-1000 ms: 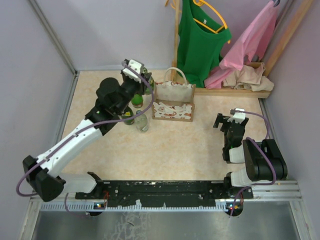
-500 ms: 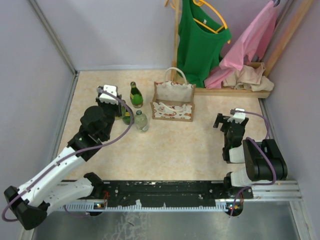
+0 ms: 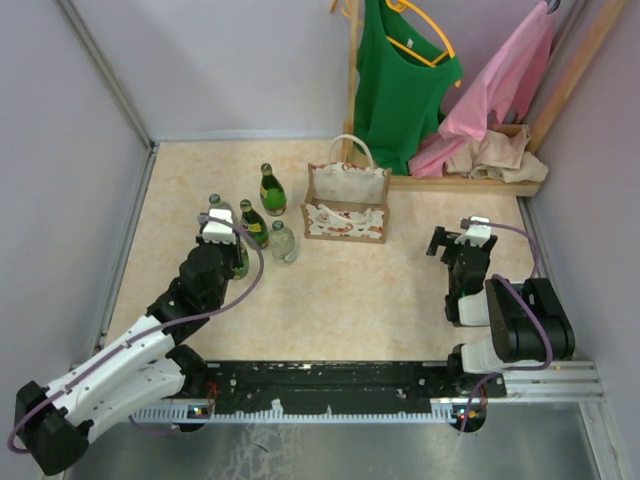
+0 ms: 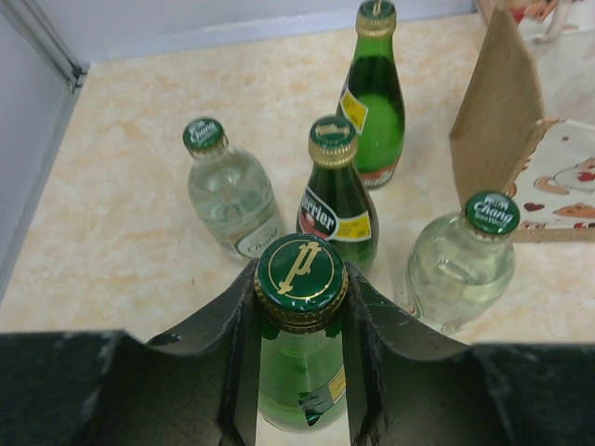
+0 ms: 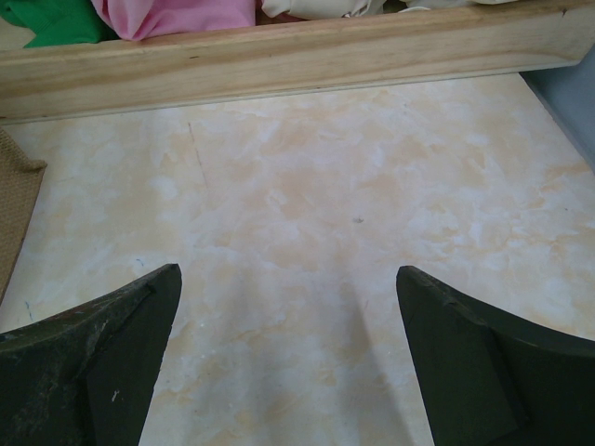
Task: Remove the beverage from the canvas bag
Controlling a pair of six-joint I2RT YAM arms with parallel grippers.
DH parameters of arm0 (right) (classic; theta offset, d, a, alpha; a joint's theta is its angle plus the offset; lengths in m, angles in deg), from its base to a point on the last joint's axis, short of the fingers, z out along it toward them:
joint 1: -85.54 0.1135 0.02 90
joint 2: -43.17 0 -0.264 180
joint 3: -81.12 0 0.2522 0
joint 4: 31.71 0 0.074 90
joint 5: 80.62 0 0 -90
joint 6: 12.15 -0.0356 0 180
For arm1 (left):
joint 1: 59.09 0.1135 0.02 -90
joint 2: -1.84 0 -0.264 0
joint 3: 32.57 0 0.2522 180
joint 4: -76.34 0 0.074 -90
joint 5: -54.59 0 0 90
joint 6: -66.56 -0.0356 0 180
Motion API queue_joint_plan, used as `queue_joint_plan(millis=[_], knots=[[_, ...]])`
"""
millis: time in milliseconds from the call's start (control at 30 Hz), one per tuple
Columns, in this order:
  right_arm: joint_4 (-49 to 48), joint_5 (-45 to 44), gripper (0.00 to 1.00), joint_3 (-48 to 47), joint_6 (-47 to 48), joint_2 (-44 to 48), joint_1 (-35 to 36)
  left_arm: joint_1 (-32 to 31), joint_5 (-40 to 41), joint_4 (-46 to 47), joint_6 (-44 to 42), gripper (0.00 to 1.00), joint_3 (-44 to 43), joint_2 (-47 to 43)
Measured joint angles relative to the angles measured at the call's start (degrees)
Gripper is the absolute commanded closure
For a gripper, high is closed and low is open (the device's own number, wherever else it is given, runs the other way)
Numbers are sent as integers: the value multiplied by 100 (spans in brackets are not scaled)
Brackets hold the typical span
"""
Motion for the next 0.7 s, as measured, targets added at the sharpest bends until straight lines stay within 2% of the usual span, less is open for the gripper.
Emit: queue_joint_plan(millis=[133, 433, 700], knots=[[0, 0, 1, 0, 0, 0, 0, 0, -2, 164, 131, 100, 356, 0], [0, 0, 1, 0, 0, 0, 0, 0, -90, 1237, 205, 100, 1211, -15], [-2, 0, 1, 0, 2, 0, 0, 0, -105, 1777, 280, 100, 1296, 352]])
